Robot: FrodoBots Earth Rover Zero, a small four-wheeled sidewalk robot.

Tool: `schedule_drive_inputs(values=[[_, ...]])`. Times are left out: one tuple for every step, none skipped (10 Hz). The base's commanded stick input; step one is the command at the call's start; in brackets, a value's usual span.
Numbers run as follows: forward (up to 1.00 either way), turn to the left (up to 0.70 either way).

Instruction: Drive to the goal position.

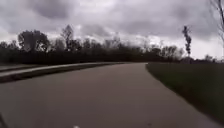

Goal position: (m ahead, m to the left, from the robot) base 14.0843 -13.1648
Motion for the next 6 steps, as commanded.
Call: schedule_drive_inputs(values=[[1.00, -0.08], [1.00, -0.34], [1.00, -0.40], [1.00, -0.40], [1.00, -0.39], [1.00, -0.21]])
